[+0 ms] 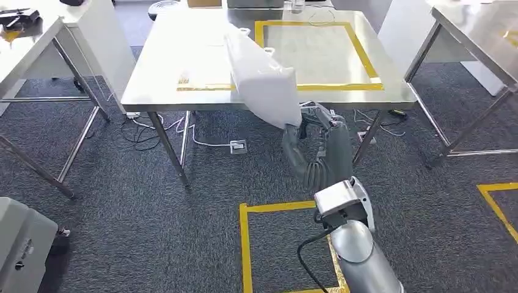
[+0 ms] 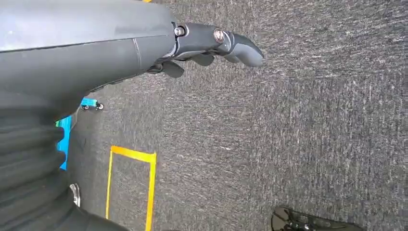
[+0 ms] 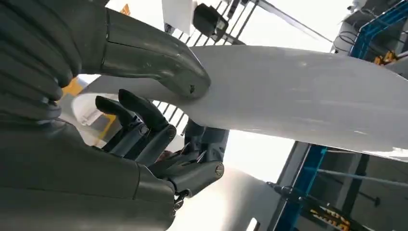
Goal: Take the parts from the cabinet and place them on the table.
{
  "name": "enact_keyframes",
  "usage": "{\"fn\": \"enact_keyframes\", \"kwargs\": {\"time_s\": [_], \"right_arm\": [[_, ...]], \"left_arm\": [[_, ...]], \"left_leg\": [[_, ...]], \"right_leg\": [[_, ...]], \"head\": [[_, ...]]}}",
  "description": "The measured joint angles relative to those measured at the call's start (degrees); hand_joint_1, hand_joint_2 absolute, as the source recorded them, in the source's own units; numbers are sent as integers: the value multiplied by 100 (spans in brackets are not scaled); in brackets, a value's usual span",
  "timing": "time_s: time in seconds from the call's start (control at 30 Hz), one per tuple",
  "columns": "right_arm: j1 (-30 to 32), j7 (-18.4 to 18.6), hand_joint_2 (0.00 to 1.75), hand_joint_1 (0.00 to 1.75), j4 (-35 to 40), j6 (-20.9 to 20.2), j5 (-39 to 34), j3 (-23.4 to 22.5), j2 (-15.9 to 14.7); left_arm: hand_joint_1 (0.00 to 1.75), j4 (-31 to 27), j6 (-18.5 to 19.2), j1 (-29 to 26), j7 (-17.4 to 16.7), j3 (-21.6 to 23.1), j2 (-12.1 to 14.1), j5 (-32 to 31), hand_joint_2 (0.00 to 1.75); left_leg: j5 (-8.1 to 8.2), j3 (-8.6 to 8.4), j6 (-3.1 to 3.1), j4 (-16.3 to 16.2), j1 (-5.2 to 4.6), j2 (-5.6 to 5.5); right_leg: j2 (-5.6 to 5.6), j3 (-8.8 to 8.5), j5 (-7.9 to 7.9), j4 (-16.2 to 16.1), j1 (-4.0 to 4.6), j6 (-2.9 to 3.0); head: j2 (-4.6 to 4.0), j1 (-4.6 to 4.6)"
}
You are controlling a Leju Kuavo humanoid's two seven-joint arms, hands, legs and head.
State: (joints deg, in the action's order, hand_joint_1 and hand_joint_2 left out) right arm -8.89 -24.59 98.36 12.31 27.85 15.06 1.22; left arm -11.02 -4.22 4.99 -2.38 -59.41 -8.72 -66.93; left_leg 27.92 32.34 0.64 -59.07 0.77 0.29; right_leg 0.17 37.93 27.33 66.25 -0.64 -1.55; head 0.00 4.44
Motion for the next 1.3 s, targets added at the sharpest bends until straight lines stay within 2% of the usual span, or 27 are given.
{"fn": "enact_keyframes", "kwargs": {"time_s": [0.03, 0.07, 0.17, 0.23, 0.27, 0.37, 0.4, 0.43, 0.47, 0.53, 0.57, 0.6, 0.7, 0.73, 0.77, 0.87, 0.9, 0.93, 0.97, 1.03, 1.07, 1.1, 1.13, 1.2, 1.23, 1.27, 1.3], "right_arm": [[-8, 11, 175, 175, 0, 0, 0, 0, 0], [-15, 24, 175, 175, 2, -2, 0, 0, 0], [17, 42, 175, 175, 31, -2, 9, -2, 4], [67, 42, 175, 175, 70, 0, 11, -2, 4], [74, 29, 175, 175, 85, 9, 18, -2, 4], [142, 26, 175, 175, 85, 15, 26, -4, 4], [174, 22, 175, 175, 85, 20, 26, -4, 4], [204, 20, 175, 175, 83, 22, 26, -4, 4], [215, 20, 175, 175, 85, 31, 26, -4, 4], [216, 20, 175, 175, 85, 31, 28, -4, 4], [217, 18, 175, 175, 87, 31, 28, -4, 4], [215, 20, 175, 175, 98, 33, 28, -4, 4], [222, 20, 175, 175, 136, 17, 63, -4, 4], [225, 22, 175, 175, 153, 15, 68, -9, 4], [223, 18, 175, 175, 172, 11, 76, -9, 4], [276, 13, 175, 175, 177, -24, 94, -24, 2], [304, 11, 175, 175, 177, -26, 96, -28, 2], [321, 11, 175, 175, 177, -33, 96, -37, 0], [321, 7, 175, 175, 177, -35, 96, -44, 0], [311, 5, 175, 175, 177, -39, 96, -50, 0], [304, 2, 175, 175, 175, -39, 96, -50, 0], [297, 2, 175, 175, 175, -42, 96, -52, 0], [291, 2, 175, 175, 173, -42, 96, -52, 0], [290, 0, 175, 175, 173, -42, 96, -55, 0], [293, 2, 175, 175, 173, -42, 96, -55, 0], [289, -8, 175, 175, 173, -42, 96, -55, 0], [272, -2, 175, 175, 173, -39, 96, -57, 0]], "left_arm": [[0, 0, 2, -1, 4, 0, -2, -9, 175], [0, 0, 2, -1, 9, 0, 0, -11, 175], [0, 2, 2, 3, 4, 0, -2, -28, 175], [0, 0, 2, 10, -2, 0, 0, -37, 175], [0, 0, 2, 12, 0, 2, -2, -48, 175], [0, 4, 2, 9, -7, 2, -7, -70, 175], [0, 7, 2, 1, -11, 2, -7, -81, 175], [0, 7, 4, -4, -11, 2, -2, -90, 175], [0, 7, 4, -2, -11, 2, 4, -94, 175], [0, 4, 7, 5, -9, 4, 15, -96, 175], [0, 9, 9, 4, -9, 4, 11, -96, 175], [0, 9, 11, 20, -9, 7, 9, -98, 175], [0, 9, 35, 14, -17, 7, 5, -120, 175], [0, 9, 44, 15, -20, 7, -7, -127, 175], [0, 7, 46, 17, -18, 7, -2, -136, 175], [0, 7, 46, 24, -15, 7, 2, -151, 175], [0, 7, 48, 16, -15, 7, 2, -153, 175], [0, 9, 50, 7, -15, 7, 2, -153, 175], [0, 9, 50, 5, -15, 7, 0, -153, 175], [0, 9, 50, 10, -4, 7, -7, -153, 175], [0, 13, 50, 5, -2, 7, -31, -153, 175], [0, 13, 50, 22, -2, 7, -35, -153, 175], [0, 11, 50, 30, -2, 7, -33, -153, 175], [0, 15, 55, 24, -2, 7, -46, -153, 175], [0, 9, 57, 33, -4, 7, -35, -153, 175], [0, 9, 57, 35, 0, 9, -37, -153, 175], [0, 11, 63, 42, -2, 9, -42, -153, 175]], "left_leg": [[24, -28, -26, -6, 0, 0], [47, -21, -65, -19, -40, 2], [53, -35, -154, 22, -26, 15], [106, -45, -220, -14, -14, 27], [237, 41, -239, -253, -22, 13], [741, 746, -292, -1536, -6, 2], [748, 914, -297, -1777, -6, -2], [578, 934, -300, -1706, -3, -2], [322, 824, -295, -1394, 0, -2], [-268, 376, -287, -351, 12, -2], [-208, 264, -283, -136, 5, -19], [-156, 212, -227, -39, -6, -25], [-127, 234, -98, -61, -31, -26], [-137, 199, -47, -29, 4, -23], [-117, 179, -15, -28, 3, -21], [-49, 136, 61, -30, -18, -10], [-26, 113, 65, -31, -28, -11], [3, 76, 63, -32, -38, -13], [33, 31, 61, -32, -45, -19], [107, -96, 46, -31, -61, -27], [142, -59, 38, -23, -54, -23], [176, -111, -6, -37, -92, -25], [175, -103, -33, -19, -72, -21], [185, -137, -95, 27, -53, -3], [222, -144, -139, 15, -83, 4], [250, -139, -170, -93, -71, -13], [380, 19, -196, -406, -66, -20]], "right_leg": [[-32, -273, -212, -552, 0, 23], [-55, -346, -80, -706, 39, 53], [-13, -347, -81, -722, 64, 149], [-5, -445, -117, -818, 1, 224], [-8, -490, -95, -836, -5, 278], [-6, -530, -48, -834, 0, 327], [7, -544, -32, -832, 1, 324], [21, -577, -9, -831, 0, 314], [33, -610, 16, -824, -6, 298], [45, -695, 92, -802, -19, 246], [48, -695, 133, -784, 0, 202], [68, -664, 165, -744, 19, 162], [66, -692, 171, -807, 12, 72], [57, -695, 207, -770, 2, 35], [35, -618, 281, -597, 1, 12], [20, 161, 836, 787, 1, -31], [20, 372, 870, 1092, 2, -26], [20, 450, 738, 1097, 3, -10], [20, 377, 487, 837, 10, 16], [16, -58, -174, -232, 53, 121], [-12, -207, -278, -633, 102, 207], [-31, -278, -167, -737, 123, 236], [-26, -282, -166, -732, 135, 228], [7, -280, -146, -740, 152, 266], [9, -380, -176, -846, 68, 288], [5, -460, -169, -901, 60, 304], [-9, -517, -143, -922, 51, 344]], "head": [[0, 0], [0, -7], [0, -7], [0, 2], [0, -39], [0, -52], [0, -57], [0, -57], [-2, -57], [0, -57], [0, -61], [0, -79], [0, -79], [0, -74], [0, -70], [-2, -68], [0, -68], [0, -68], [0, -68], [0, -68], [0, -74], [0, -94], [0, -92], [-2, -90], [0, -87], [0, -104], [0, -131]]}}
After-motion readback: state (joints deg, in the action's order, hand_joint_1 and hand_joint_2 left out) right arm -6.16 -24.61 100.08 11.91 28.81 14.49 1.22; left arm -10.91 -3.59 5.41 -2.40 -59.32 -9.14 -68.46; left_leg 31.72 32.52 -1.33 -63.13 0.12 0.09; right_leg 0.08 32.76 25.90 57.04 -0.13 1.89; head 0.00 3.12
